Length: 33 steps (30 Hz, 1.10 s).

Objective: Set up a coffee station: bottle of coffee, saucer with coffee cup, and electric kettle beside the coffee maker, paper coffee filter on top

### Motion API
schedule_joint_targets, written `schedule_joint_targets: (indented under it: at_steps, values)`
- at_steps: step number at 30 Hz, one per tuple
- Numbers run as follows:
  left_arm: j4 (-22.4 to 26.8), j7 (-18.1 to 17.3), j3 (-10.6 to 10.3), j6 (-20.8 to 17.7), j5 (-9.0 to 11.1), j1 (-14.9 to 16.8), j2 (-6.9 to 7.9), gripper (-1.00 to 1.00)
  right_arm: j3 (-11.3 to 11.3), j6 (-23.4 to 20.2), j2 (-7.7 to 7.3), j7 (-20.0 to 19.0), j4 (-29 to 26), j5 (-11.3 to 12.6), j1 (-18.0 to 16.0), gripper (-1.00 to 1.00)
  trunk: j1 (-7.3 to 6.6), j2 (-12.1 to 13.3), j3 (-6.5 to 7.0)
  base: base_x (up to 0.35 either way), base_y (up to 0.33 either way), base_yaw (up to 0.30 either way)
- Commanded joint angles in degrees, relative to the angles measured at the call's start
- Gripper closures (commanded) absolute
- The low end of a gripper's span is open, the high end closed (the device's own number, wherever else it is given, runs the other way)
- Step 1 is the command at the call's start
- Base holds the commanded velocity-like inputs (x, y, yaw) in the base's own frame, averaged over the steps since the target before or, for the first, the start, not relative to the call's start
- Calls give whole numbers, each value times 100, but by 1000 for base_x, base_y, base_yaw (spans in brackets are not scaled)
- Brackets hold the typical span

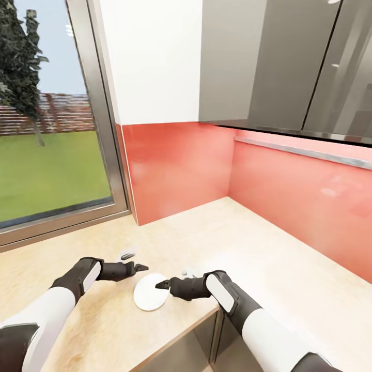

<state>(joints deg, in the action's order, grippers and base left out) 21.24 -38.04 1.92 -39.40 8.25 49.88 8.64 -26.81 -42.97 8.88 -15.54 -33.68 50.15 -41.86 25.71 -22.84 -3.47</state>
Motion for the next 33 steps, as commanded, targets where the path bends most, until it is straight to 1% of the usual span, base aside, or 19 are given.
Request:
schedule_joint_targets:
  at_steps: [1, 2, 4, 5, 7, 10, 16, 21, 26, 33]
  values:
    - [-117, 17, -7, -51, -8, -20, -3, -100, -5, -10, -1, -27, 5, -23, -7, -100, 8, -8, -15, 216, 0, 0]
    - [-53, -34, -12, -74, 8, -47, -34, -100, 18, 16, 33, -60, 38, -14, 26, -100, 8, -8, -13, 0, 0, 0]
    - [-38, -128, -6, -82, 116, -102, -11, -100, 9, 12, 97, -124, 103, -14, 92, -100, 8, -8, -13, 0, 0, 0]
    - [-25, -112, 2, -80, 152, -129, -2, -100, 6, 10, 112, -158, 95, -11, 120, -100, 8, -8, -13, -56, 16, 0]
    - [4, -84, 17, -74, 300, -184, 63, -100, 0, 12, 112, -136, 29, -10, 112, -100, 8, -8, -13, -71, 21, 0]
    - [27, -12, -2, -76, 374, -256, 159, -100, -6, 13, 112, -40, -16, -12, 109, -100, 8, -8, -13, -27, 8, 0]
    - [37, 25, -5, -84, 354, -261, 350, -100, -5, 16, 112, 36, -32, -18, 108, -100, 8, -8, -13, -6, 2, 0]
    - [38, 25, -20, -101, 327, -260, 364, -100, -1, 15, 112, 52, -33, -29, 107, -100, 8, -8, -13, 0, 0, 0]
    - [38, 25, -47, -226, 341, -259, 366, -100, 0, 9, 112, 59, -33, -31, 107, -100, 8, -8, -13, 0, 0, 0]
    - [4, 19, -63, -273, 361, -264, 338, -100, -5, 8, 112, 69, -29, -34, 107, -100, 8, -8, -13, 0, 0, 0]
